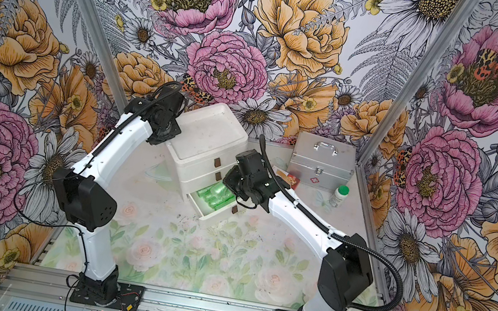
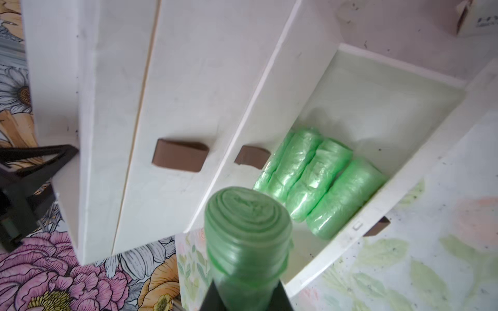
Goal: Sort the rolls of trash bags by color and place them into the drawer
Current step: Pick up the roll of trash bags from the center of the board, then place the roll of trash bags in the drawer.
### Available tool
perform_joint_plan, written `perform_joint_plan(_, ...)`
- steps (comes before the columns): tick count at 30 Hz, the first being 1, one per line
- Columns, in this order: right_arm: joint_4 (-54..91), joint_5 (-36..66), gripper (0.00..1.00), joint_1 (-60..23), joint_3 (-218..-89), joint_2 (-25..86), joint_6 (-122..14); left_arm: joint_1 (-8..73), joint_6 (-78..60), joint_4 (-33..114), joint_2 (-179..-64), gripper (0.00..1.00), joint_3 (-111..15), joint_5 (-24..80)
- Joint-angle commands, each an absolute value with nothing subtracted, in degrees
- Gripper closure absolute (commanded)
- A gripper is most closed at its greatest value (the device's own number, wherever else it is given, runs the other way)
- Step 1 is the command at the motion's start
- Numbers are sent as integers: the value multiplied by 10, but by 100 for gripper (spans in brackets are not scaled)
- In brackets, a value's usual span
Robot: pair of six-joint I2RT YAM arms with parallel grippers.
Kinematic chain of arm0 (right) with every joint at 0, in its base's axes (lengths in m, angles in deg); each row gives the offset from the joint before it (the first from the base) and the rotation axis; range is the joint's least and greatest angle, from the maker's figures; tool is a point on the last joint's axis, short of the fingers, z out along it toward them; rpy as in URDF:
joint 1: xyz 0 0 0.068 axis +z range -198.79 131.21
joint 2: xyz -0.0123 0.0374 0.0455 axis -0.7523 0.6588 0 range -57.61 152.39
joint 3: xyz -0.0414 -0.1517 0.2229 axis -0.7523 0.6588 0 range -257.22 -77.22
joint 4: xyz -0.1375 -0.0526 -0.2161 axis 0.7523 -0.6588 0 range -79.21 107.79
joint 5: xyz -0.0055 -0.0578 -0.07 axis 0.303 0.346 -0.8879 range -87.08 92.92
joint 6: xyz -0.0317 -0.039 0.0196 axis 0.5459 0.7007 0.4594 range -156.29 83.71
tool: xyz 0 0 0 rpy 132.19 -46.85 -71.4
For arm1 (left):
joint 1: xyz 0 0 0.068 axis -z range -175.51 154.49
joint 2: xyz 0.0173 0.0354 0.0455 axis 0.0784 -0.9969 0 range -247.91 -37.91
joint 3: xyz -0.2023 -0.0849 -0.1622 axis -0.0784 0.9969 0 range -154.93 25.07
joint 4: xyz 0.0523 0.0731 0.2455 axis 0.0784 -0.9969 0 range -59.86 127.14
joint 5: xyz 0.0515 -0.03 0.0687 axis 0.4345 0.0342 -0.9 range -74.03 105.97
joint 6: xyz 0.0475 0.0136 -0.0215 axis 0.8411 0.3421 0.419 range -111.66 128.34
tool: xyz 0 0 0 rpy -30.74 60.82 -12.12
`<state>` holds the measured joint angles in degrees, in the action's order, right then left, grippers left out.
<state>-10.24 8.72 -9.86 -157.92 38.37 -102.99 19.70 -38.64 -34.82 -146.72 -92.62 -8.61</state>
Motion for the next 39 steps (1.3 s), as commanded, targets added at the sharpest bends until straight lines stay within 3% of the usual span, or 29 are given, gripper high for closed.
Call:
perform_joint_plan(1, -116, 95, 85, -115, -1614, 439, -1010, 199, -401, -439, -1498, 100, -889, 36)
perform_joint_plan(6, -116, 140, 84, -148, -1655, 511, -1017, 199, -399, -439, -1499, 100, -886, 36)
perform_joint_plan(15, -115, 152, 77, -158, -1667, 548, -1038, 200, -398, -439, -1505, 100, -891, 53)
perform_joint_plan(16, -115, 157, 72, -160, -1670, 551, -1036, 201, -398, -439, -1507, 100, -890, 54)
perform_joint_plan(20, -115, 175, 33, -170, -1667, 551, -1024, 200, -397, -439, -1508, 100, -892, 54)
perform_joint_plan(24, -115, 201, 25, -181, -1663, 532, -995, 201, -397, -439, -1508, 100, -894, 54)
perform_joint_plan(34, -115, 178, 29, -206, -1552, 397, -922, 203, -397, -439, -1518, 100, -906, 58)
perform_joint_plan(36, -115, 176, 39, -211, -1518, 375, -916, 203, -397, -439, -1519, 100, -907, 58)
perform_joint_plan(39, -115, 168, 78, -218, -1462, 349, -898, 203, -397, -439, -1524, 100, -911, 59)
